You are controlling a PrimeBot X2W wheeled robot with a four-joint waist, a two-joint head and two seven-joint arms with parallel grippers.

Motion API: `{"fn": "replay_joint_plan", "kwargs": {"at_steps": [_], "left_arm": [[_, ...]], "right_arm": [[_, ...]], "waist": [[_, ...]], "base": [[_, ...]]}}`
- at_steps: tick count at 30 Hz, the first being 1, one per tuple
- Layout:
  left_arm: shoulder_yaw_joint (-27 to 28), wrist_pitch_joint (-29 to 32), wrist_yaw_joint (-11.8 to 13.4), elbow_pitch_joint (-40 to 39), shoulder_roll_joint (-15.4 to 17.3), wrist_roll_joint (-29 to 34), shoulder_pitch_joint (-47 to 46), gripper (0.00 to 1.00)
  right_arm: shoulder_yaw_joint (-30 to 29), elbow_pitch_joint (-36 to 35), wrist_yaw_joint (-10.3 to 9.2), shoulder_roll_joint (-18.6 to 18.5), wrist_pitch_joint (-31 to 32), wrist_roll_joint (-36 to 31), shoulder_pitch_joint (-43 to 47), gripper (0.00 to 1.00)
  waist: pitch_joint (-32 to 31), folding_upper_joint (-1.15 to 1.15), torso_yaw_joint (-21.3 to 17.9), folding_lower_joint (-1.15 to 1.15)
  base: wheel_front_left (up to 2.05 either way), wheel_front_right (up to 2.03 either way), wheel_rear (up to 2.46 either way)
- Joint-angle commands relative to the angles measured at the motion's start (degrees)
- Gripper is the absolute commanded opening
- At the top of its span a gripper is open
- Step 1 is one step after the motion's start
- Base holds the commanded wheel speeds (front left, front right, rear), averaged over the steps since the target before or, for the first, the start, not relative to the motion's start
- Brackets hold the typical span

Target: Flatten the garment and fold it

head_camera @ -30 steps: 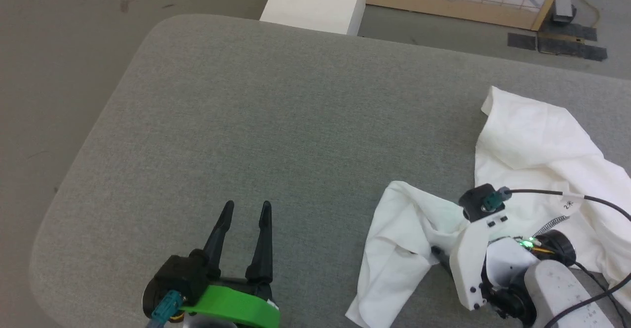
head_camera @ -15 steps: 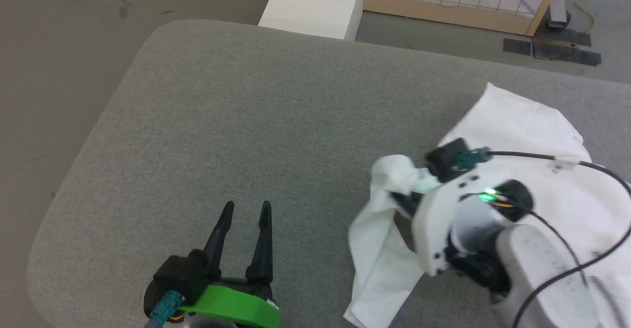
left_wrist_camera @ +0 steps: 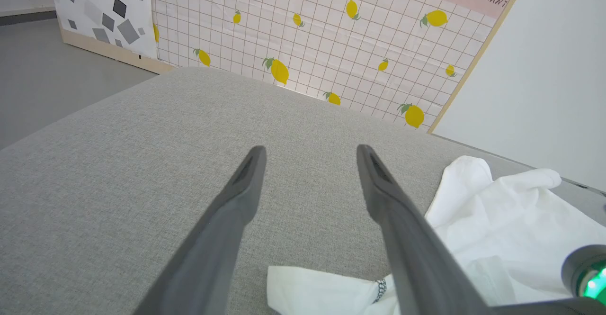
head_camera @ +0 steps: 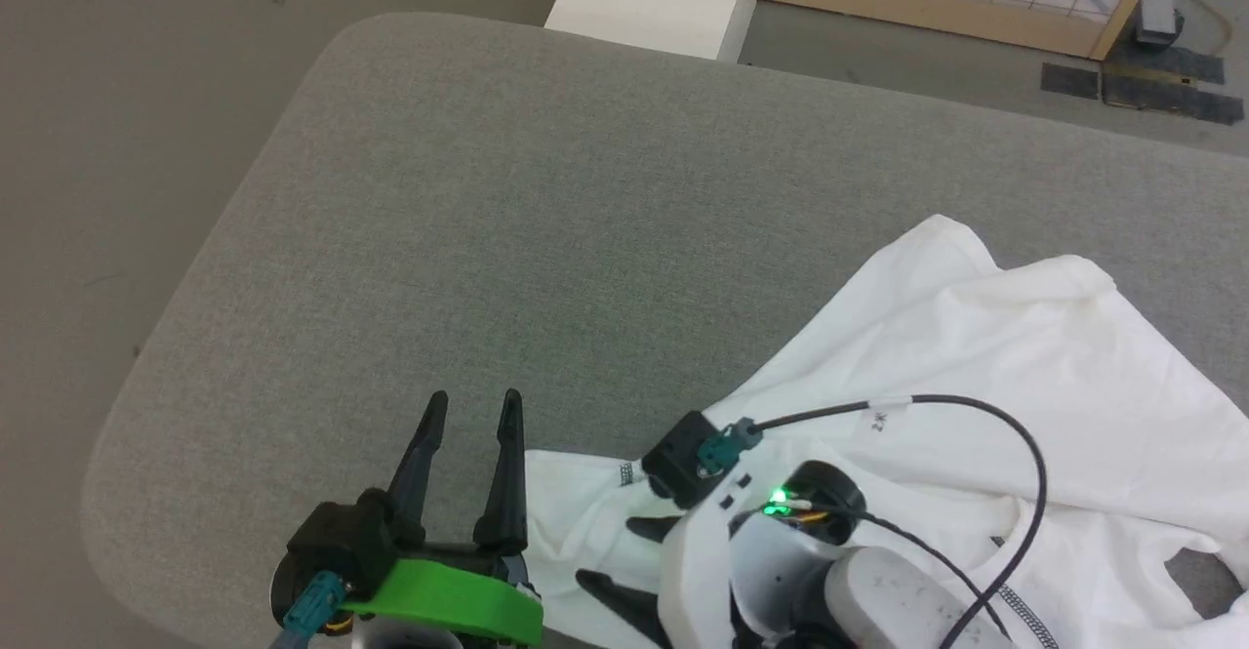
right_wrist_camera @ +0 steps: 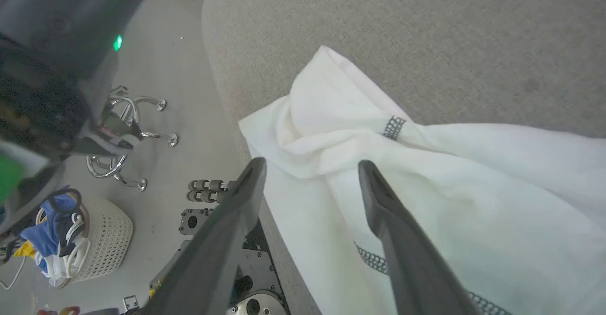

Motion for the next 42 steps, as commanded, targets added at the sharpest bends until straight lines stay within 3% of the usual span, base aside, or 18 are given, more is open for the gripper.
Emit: {"fn": "replay_joint_plan", "kwargs": {"at_steps": [1,9,16,24,29,32,37,42], "left_arm": [[0.04,-0.22,0.40,-0.04,-0.16,-0.28,-0.60,1.00],[-0.25,-0.22,0.74,-0.08,-0.16,-0.86,-0.50,1.00],[-1.51,-0.22,0.48,-0.29,-0.16,-0.20,-1.59,1.00],[-2.85,-0.22,0.10,-0.80,-0.16,1.32,-3.03,1.00],[-3.52,-0.22,0.14,-0.55,-0.16,1.29,-3.68,1.00],[-3.52,-0.22,0.07,-0.33,-0.16,1.32,-3.90,1.00],[-3.16,-0.22,-0.01,-0.49,-0.16,1.51,-3.89,1.00],[-4.11,-0.22,0.07,-0.81,-0.16,1.28,-4.50,1.00]], "right_arm": [[-1.54,-0.94,-0.08,-0.41,-0.26,0.49,0.04,1.00],[-17.33,-7.16,-0.08,-1.45,0.70,0.10,-1.27,1.00],[-27.16,-7.54,-0.08,-8.18,4.41,-8.46,-4.87,1.00],[-31.15,4.23,-0.08,-14.42,13.86,-15.55,-5.00,1.00],[-33.15,10.66,-0.08,-13.07,13.79,-17.06,-4.31,1.00],[-33.86,12.64,-0.08,-12.23,12.32,-17.87,-4.65,0.00],[-34.97,11.48,-0.08,-12.56,7.58,-17.32,-8.15,0.00],[-35.95,8.91,-0.08,-16.19,3.91,-18.08,-15.38,0.00]], "waist": [[-0.13,0.00,-0.24,0.00],[-0.48,0.00,-1.92,0.00],[0.85,0.00,-2.80,0.00],[3.56,0.00,-2.03,0.00],[5.35,0.00,-0.84,0.00],[5.91,0.00,-0.29,0.00],[6.43,0.00,0.04,0.00],[7.74,0.00,1.01,0.00]], "base": [[0.00,0.00,0.00],[0.00,0.00,0.00],[0.00,0.00,0.00],[0.00,0.00,0.00],[0.00,0.00,0.00],[0.00,0.00,0.00],[0.00,0.00,0.00],[0.00,0.00,0.00]]}}
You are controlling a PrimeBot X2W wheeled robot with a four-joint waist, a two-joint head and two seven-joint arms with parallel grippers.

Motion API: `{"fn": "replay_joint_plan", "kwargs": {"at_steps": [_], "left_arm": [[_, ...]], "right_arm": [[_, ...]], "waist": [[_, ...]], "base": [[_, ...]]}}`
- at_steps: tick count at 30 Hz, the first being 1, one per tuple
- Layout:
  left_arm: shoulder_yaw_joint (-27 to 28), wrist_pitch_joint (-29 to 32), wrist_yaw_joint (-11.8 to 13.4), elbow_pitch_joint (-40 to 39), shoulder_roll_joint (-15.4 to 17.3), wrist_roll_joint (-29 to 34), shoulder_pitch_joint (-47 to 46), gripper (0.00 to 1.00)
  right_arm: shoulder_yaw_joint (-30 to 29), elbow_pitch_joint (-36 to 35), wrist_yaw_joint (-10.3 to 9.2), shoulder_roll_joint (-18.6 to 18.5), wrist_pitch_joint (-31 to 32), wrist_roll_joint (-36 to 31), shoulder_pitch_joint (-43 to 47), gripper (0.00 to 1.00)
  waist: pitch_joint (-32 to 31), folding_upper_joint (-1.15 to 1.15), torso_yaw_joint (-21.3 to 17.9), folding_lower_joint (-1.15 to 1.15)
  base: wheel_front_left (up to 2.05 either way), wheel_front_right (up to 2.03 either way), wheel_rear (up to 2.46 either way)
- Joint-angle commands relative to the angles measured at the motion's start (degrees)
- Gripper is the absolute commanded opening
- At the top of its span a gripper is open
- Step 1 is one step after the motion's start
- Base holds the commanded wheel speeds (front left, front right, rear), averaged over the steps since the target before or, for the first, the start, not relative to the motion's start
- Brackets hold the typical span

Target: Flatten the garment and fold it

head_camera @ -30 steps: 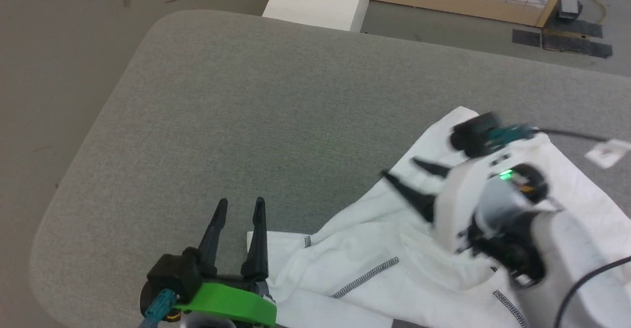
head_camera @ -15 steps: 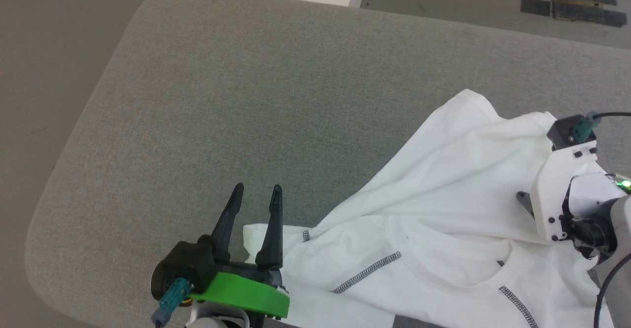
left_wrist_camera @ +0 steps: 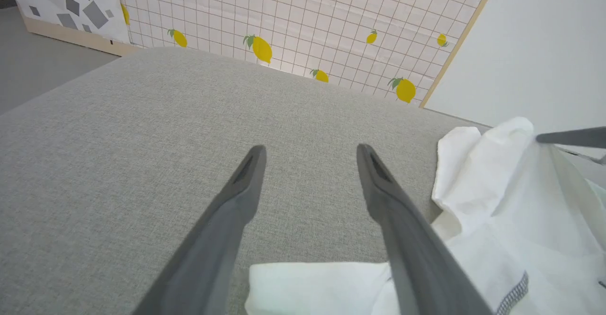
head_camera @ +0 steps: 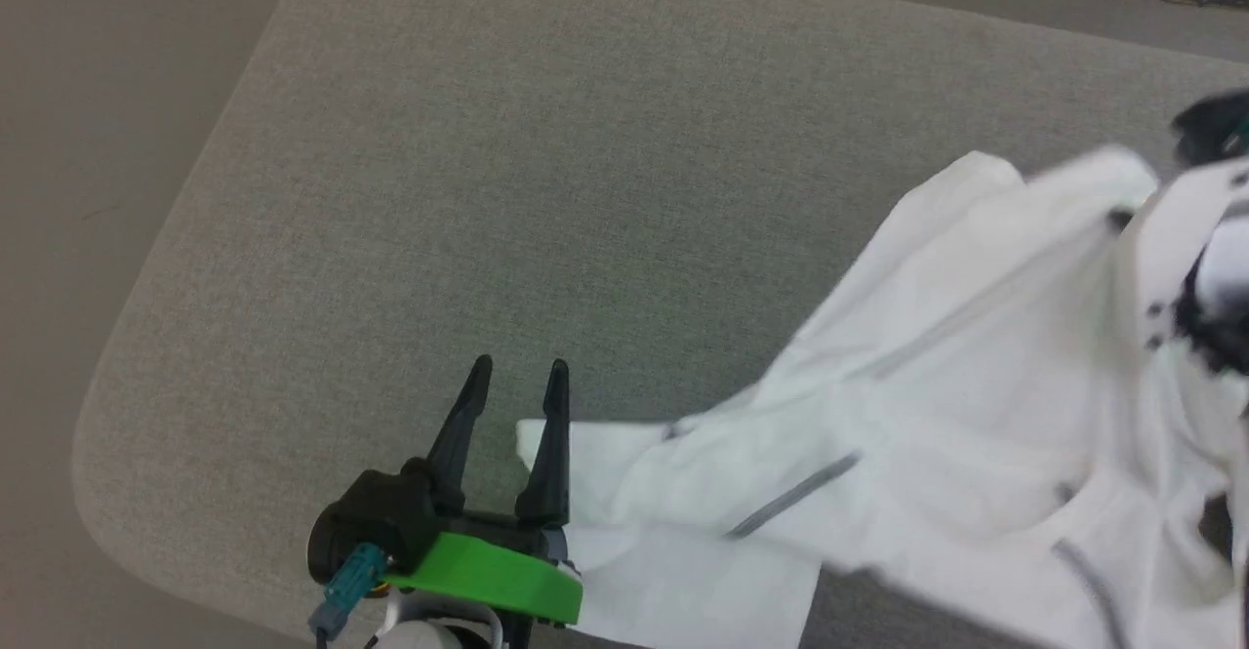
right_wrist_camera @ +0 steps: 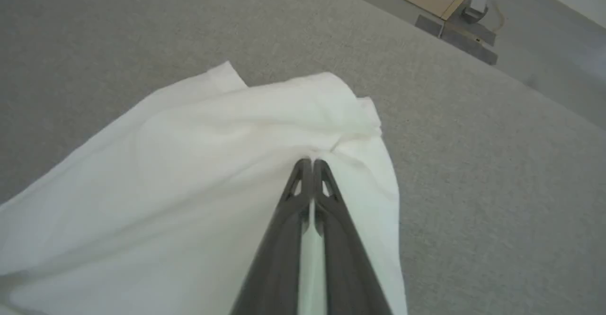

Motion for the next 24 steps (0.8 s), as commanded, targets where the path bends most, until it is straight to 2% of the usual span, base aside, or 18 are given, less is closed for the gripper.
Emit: {"fn": "replay_joint_plan", "kwargs": {"at_steps": [1,9,12,13,14,15,16,17,21,24], "left_arm": [[-0.58,-0.22,-0.18,-0.32,-0.15,0.14,-1.53,1.00],[-3.37,-0.22,0.57,-0.26,-0.15,-1.39,-3.40,1.00],[-4.31,-0.22,0.84,-0.18,-0.15,-1.99,-3.98,1.00],[-4.69,-0.22,0.91,-0.17,-0.15,-2.19,-4.22,1.00],[-5.08,-0.22,0.93,-0.18,-0.15,-2.34,-4.48,1.00],[-5.33,-0.22,0.99,-0.21,-0.15,-2.47,-4.69,1.00],[-5.60,-0.22,1.10,-0.21,-0.15,-2.59,-4.95,1.00],[-5.79,-0.22,1.17,-0.16,-0.15,-2.62,-5.17,1.00],[-6.26,-0.22,1.32,-0.02,-0.15,-2.50,-6.61,1.00],[-5.98,-0.22,1.35,0.28,-0.15,-1.97,-7.19,1.00]], "right_arm": [[-0.19,-0.68,-0.09,-2.07,-0.92,-0.98,-3.80,0.00],[3.27,1.33,-0.09,-9.05,-3.06,-4.57,-18.20,0.00],[3.63,4.32,-0.09,-10.00,-4.46,-6.39,-20.27,0.00],[3.72,5.61,-0.09,-10.21,-4.96,-7.27,-20.38,0.08],[3.00,7.07,-0.09,-10.04,-5.50,-7.79,-20.41,0.21],[2.29,8.17,-0.09,-9.72,-5.99,-8.35,-20.30,0.40],[1.65,9.53,-0.09,-9.32,-6.32,-9.16,-19.94,0.63],[0.96,10.64,-0.09,-8.84,-6.53,-9.57,-19.69,1.00],[-1.53,13.22,-0.09,-5.83,-8.98,-10.17,-19.48,1.00],[-2.29,13.35,-0.09,-3.78,-11.91,-8.17,-19.87,1.00]], "waist": [[1.10,0.00,1.08,0.00],[5.47,0.00,5.86,0.00],[6.77,0.00,7.60,0.00],[7.18,0.00,8.18,0.00],[7.58,0.00,8.70,0.00],[7.86,0.00,8.98,0.00],[8.15,0.00,9.23,0.00],[8.30,0.00,9.32,0.00],[8.43,0.00,8.64,0.00],[7.26,0.00,6.97,0.00]], "base": [[0.00,0.00,0.00],[0.00,0.00,0.00],[0.00,0.00,0.00],[0.00,0.00,0.00],[0.00,0.00,0.00],[0.00,0.00,0.00],[0.00,0.00,0.00],[0.00,0.00,0.00],[0.00,0.00,0.00],[0.00,0.00,0.00]]}}
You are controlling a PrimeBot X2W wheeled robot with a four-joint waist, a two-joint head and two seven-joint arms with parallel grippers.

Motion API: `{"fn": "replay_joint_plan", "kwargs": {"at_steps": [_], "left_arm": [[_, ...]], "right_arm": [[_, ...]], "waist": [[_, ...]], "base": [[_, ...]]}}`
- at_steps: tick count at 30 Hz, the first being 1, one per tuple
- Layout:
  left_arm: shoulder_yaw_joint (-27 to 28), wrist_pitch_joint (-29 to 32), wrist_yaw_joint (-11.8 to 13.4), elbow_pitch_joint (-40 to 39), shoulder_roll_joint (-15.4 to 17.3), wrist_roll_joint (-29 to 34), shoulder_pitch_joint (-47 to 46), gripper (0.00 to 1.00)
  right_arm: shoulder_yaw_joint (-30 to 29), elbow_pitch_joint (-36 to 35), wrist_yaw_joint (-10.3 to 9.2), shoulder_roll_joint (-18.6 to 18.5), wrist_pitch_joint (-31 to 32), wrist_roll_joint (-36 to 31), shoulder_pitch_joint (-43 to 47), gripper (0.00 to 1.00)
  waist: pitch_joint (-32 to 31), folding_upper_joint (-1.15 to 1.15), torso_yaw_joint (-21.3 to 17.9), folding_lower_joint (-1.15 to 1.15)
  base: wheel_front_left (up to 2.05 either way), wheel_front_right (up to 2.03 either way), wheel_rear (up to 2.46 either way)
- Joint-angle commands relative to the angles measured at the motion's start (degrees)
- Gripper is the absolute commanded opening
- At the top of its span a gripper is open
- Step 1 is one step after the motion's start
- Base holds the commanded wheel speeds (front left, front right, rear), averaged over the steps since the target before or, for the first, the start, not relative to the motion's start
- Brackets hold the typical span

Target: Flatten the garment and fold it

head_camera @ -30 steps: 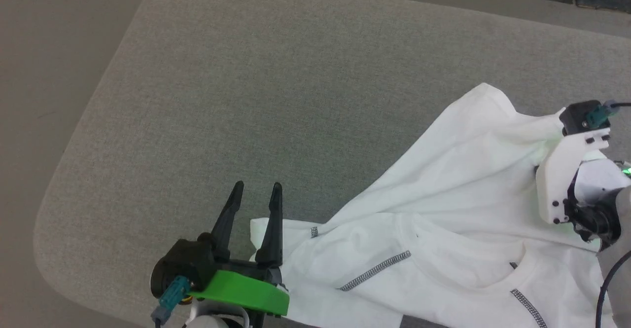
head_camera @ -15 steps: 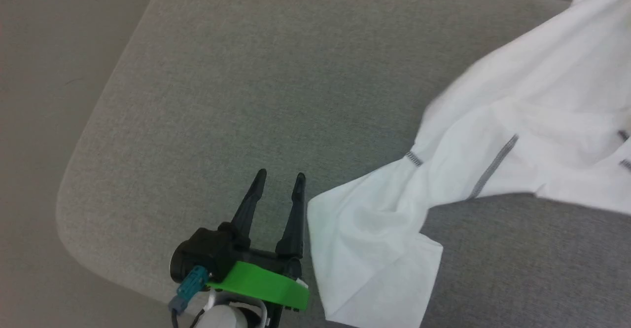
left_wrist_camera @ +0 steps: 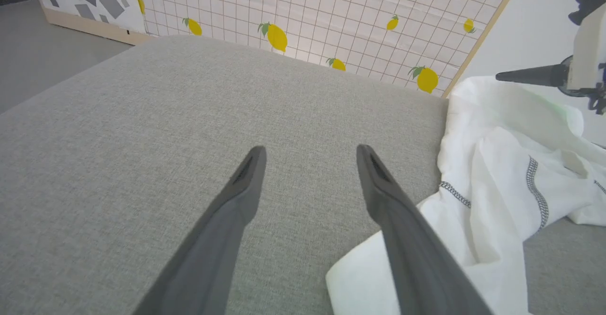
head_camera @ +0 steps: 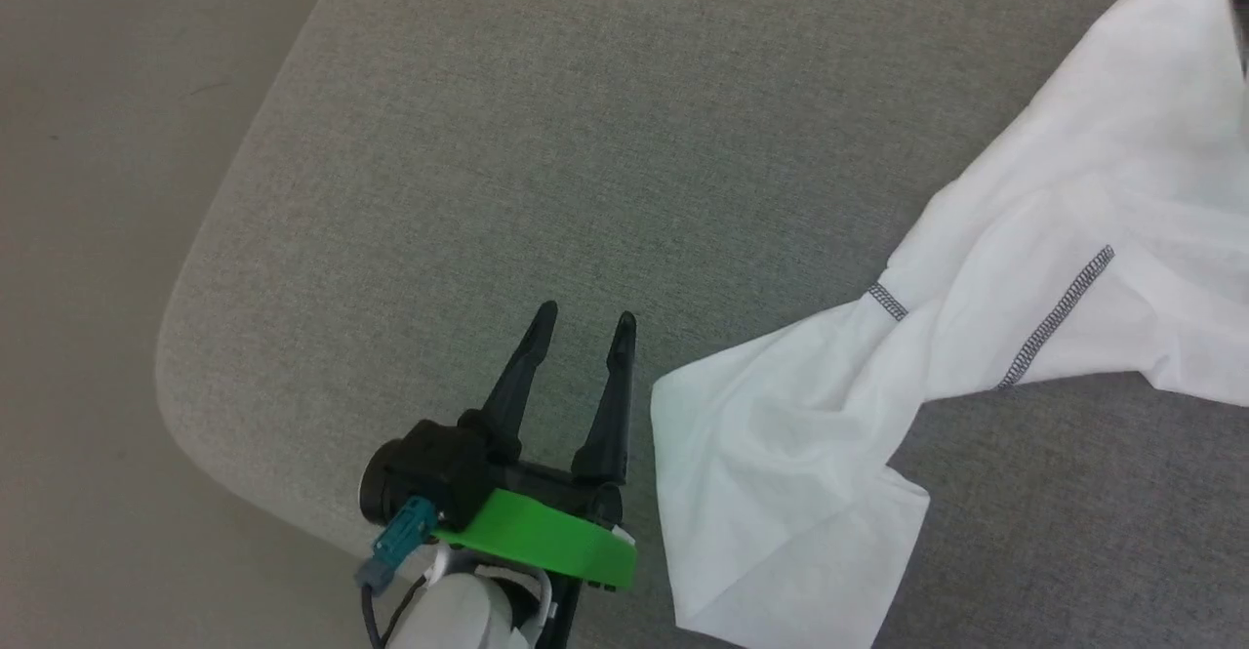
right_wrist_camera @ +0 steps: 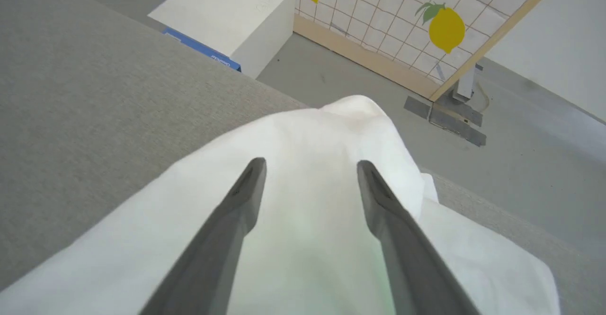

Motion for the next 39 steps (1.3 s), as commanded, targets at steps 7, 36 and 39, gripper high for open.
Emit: {"fn": "replay_joint_plan", "kwargs": {"at_steps": [7,36,39], "left_arm": [[2.69,-0.22,-0.10,0.62,0.01,1.83,0.25,1.00],[3.63,20.71,-5.36,4.19,11.34,2.80,-4.82,1.00],[1.30,28.76,-7.34,7.92,12.05,1.11,-8.82,1.00]], "right_arm": [[-3.54,-8.01,-0.09,2.78,-9.25,9.06,5.73,1.00],[-9.88,-38.53,-0.09,22.40,-30.51,17.90,62.09,1.00],[-9.48,-39.00,-0.09,22.40,-30.02,17.63,61.83,1.00]], "waist": [[-5.81,0.00,-6.45,-0.01],[-12.94,0.00,-25.20,-0.01],[-11.96,0.00,-25.21,-0.01]], "base": [[0.00,0.00,0.00],[0.00,0.00,0.00],[0.00,0.00,0.00]]}}
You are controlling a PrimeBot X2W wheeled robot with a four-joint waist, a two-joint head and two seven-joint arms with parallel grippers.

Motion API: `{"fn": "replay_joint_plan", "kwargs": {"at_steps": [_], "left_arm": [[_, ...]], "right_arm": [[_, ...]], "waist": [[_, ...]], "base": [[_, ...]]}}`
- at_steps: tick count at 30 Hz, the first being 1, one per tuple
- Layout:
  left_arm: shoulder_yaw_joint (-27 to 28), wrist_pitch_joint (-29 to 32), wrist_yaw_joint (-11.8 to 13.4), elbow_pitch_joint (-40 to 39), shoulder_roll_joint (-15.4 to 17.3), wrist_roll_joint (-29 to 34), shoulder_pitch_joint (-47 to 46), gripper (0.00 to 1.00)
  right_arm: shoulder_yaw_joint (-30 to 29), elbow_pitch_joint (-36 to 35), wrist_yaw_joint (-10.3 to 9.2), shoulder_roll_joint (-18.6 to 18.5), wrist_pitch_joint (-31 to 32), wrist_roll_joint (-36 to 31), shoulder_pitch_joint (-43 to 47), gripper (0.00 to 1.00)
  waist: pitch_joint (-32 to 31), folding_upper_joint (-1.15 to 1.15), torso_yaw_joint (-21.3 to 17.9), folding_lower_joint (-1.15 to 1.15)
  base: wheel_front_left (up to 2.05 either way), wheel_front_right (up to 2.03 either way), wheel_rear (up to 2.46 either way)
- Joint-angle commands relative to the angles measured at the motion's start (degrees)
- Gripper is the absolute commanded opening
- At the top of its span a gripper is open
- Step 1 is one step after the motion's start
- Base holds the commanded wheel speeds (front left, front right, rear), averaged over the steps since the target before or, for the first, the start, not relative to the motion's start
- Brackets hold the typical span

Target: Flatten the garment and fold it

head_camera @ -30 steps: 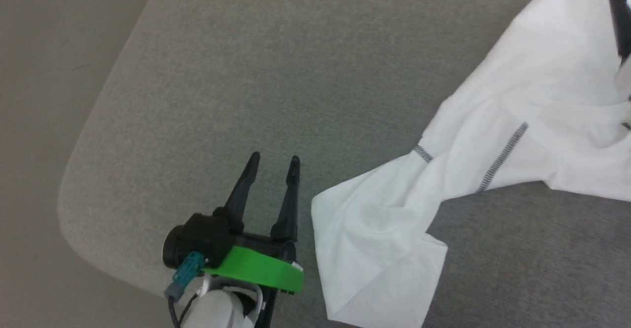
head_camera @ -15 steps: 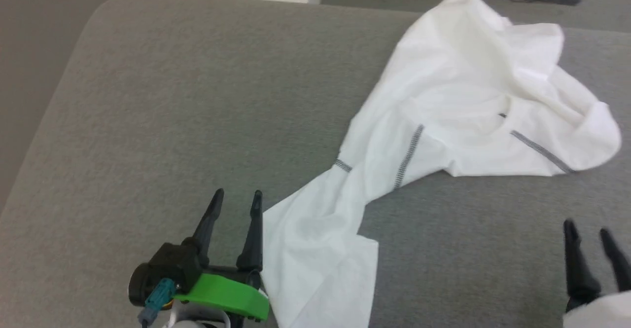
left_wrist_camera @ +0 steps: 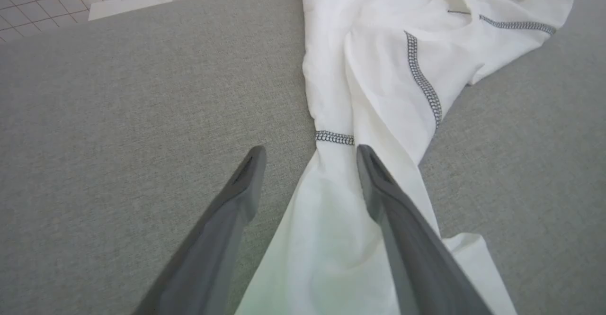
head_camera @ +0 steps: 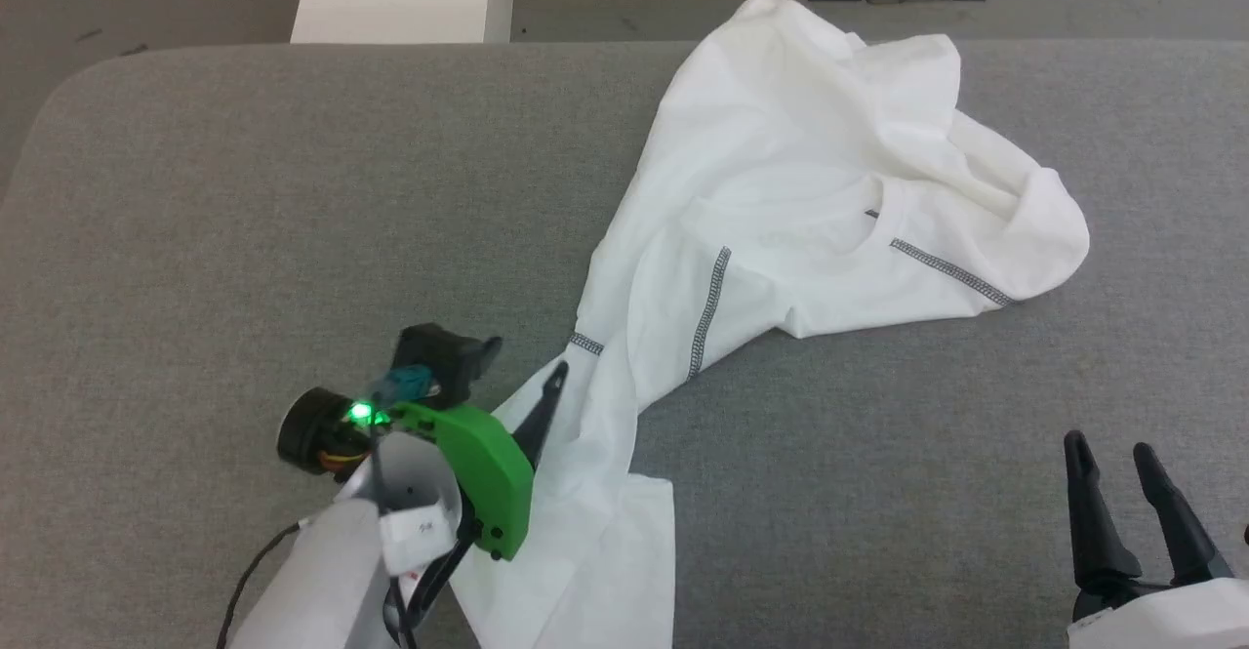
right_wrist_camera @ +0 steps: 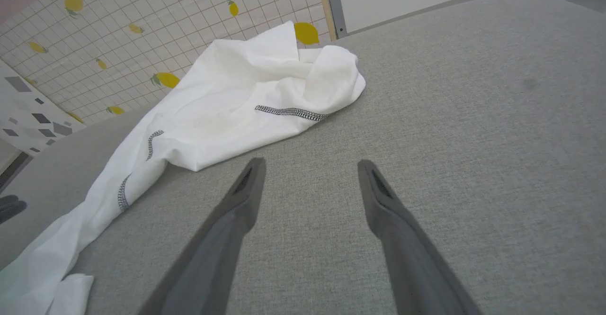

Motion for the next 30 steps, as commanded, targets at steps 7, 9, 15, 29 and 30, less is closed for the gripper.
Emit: {"fn": "replay_joint_plan", "kwargs": {"at_steps": [7,9,15,29,30], "left_arm": [[-3.93,11.47,-1.48,7.58,1.89,-1.10,-5.36,1.00],[-4.49,11.97,-1.62,9.20,1.86,-1.30,-5.80,1.00],[-7.37,11.83,-2.33,12.08,1.04,-4.39,-5.25,0.00],[3.01,-2.87,1.34,3.73,12.66,-2.57,-10.81,0.00],[3.46,-2.56,1.44,4.14,12.91,-3.14,-10.43,0.00]], "right_arm": [[1.16,-1.91,-0.08,-0.02,1.32,-0.38,-1.48,1.00],[1.04,-2.53,-0.08,-0.02,1.60,-0.53,-1.68,1.00],[-0.11,-3.50,-0.08,-0.02,2.13,-0.82,-2.06,1.00],[-2.02,-5.39,-0.08,-0.02,3.70,-1.48,-2.59,1.00],[-2.05,-5.42,-0.08,-0.02,3.86,-1.54,-2.66,1.00]], "waist": [[2.07,0.00,-0.47,0.00],[2.19,0.00,-0.61,0.00],[1.95,0.00,-0.75,0.00],[2.92,0.00,0.74,0.00],[3.25,0.00,0.77,0.00]], "base": [[0.00,0.00,0.00],[0.00,0.00,0.00],[0.00,0.00,0.00],[0.00,0.00,0.00],[0.00,0.00,0.00]]}}
